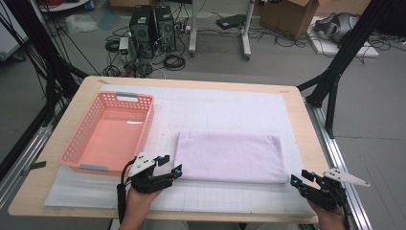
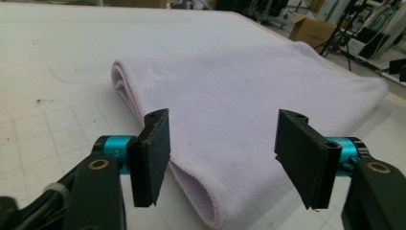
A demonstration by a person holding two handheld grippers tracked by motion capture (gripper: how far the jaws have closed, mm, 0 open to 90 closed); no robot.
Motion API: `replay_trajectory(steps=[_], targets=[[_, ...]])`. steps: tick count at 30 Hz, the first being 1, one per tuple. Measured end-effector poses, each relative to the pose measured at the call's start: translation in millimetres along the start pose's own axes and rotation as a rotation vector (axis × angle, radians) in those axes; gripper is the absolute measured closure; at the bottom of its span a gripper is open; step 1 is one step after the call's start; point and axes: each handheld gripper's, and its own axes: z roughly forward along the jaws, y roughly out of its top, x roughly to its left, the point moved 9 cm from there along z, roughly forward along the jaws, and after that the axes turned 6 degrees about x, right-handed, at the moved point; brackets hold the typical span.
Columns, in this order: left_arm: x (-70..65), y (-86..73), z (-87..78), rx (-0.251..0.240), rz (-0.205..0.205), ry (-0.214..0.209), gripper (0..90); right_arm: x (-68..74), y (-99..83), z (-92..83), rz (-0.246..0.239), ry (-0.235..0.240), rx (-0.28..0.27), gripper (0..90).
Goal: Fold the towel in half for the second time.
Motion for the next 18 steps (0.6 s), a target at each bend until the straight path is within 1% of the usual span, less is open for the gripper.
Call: replay_trajectory(steps=[3, 4, 5, 6, 7, 9, 13, 15, 17, 18], targets=[[1.0, 4.9, 0.0, -0.027, 0.003, 0.001, 29.1, 0.9, 0.8, -0.8, -0.019, -0.008, -0.008, 36.3], [1.7, 7.0, -0.2, -0.038, 0.002, 0.01, 27.4, 0.5, 0.9, -1.1, -0.03, -0.019, -0.008, 32.9], [2.6, 8.6, -0.4, -0.048, 0.004, 0.025, 23.7, 0.8, 1.5, -1.2, -0.038, -0.025, -0.012, 31.5], [3.4, 9.6, -0.7, -0.052, 0.007, 0.033, 19.1, 1.7, 1.7, -1.9, -0.039, -0.027, -0.013, 30.1], [3.6, 10.1, -1.0, -0.055, 0.008, 0.032, 17.9, 2.1, 2.6, -2.3, -0.046, -0.029, -0.02, 28.4], [3.6, 10.0, -1.0, -0.056, 0.011, 0.03, 18.1, 1.6, 4.3, -2.9, -0.061, -0.04, -0.034, 25.1], [3.2, 8.8, -1.2, -0.049, 0.018, 0.027, 18.4, 0.7, 7.1, -4.4, -0.063, -0.052, -0.057, 21.6], [3.2, 9.3, -1.9, -0.053, 0.022, 0.028, 18.4, 0.9, 7.1, -3.8, -0.067, -0.05, -0.056, 21.4], [2.7, 9.7, -2.6, -0.057, 0.016, 0.025, 18.4, 1.2, 6.8, -3.2, -0.076, -0.051, -0.053, 21.4], [2.8, 9.8, -2.8, -0.058, 0.017, 0.028, 18.4, 2.2, 6.7, -3.1, -0.072, -0.047, -0.052, 21.4]])
